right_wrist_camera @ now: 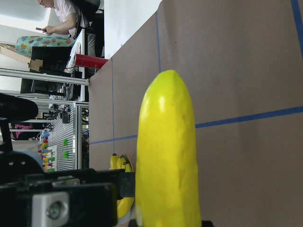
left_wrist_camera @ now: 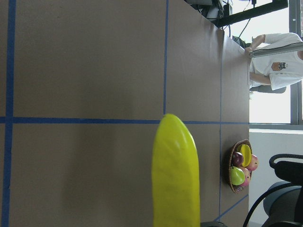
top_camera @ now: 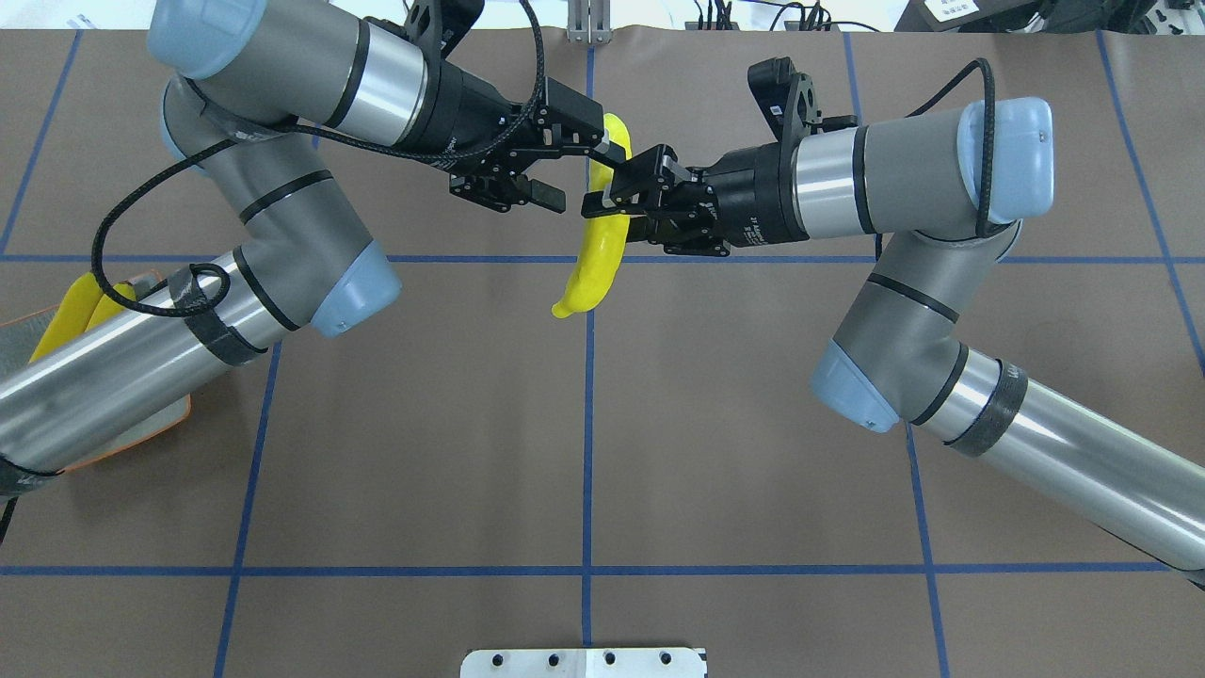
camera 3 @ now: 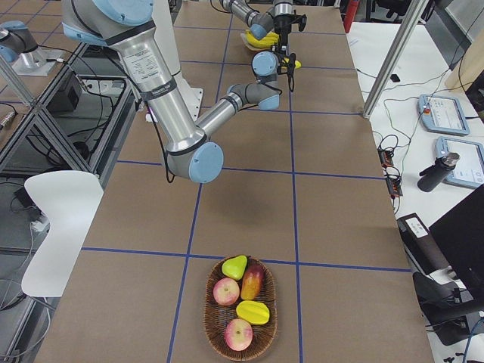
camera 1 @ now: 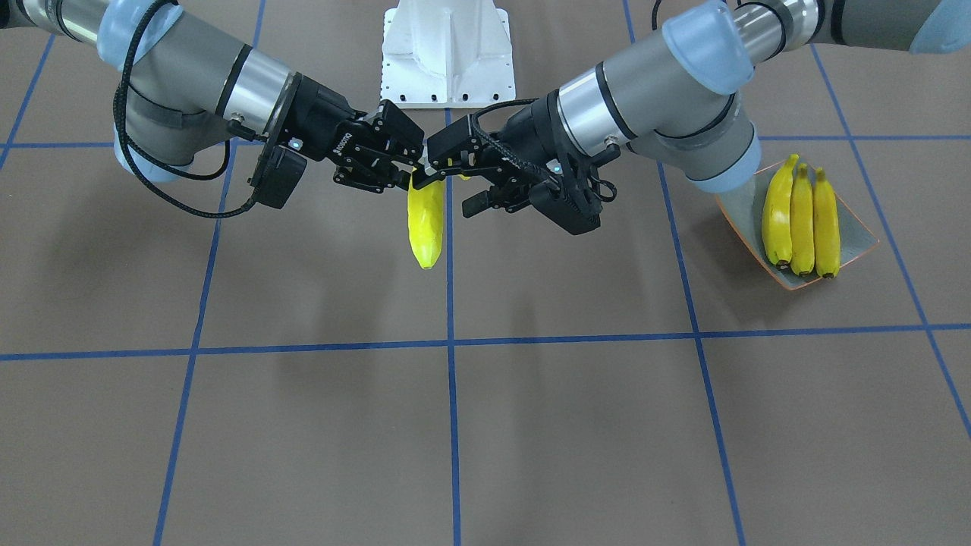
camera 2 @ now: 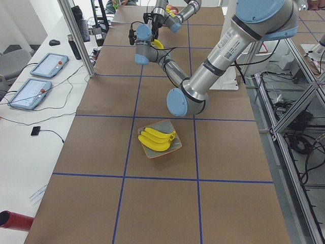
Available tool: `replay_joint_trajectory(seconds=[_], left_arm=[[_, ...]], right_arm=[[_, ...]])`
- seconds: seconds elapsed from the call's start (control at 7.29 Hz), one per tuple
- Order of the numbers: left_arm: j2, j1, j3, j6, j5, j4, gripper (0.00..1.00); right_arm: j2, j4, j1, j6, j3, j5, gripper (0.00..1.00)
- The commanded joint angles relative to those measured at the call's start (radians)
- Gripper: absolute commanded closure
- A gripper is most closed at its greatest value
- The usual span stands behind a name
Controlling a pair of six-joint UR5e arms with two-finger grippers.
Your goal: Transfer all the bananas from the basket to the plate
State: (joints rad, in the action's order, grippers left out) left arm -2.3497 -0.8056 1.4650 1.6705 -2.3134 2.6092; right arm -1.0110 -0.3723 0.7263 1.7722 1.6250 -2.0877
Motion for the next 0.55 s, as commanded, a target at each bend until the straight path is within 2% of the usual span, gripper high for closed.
replay_joint_trajectory(seconds=[0.0,0.41], left_arm=[[-0.002,0.006,-0.002,0.0,0.0,0.0,0.18],[-0.003,0.008,0.0,0.0,0.002,0.0,0.27]], right_arm=[[0.003,0.001,-0.001,-0.003,0.001,0.002,1.0],[0.002,0.007,-0.005,-0.004,0.01,0.002,1.0]])
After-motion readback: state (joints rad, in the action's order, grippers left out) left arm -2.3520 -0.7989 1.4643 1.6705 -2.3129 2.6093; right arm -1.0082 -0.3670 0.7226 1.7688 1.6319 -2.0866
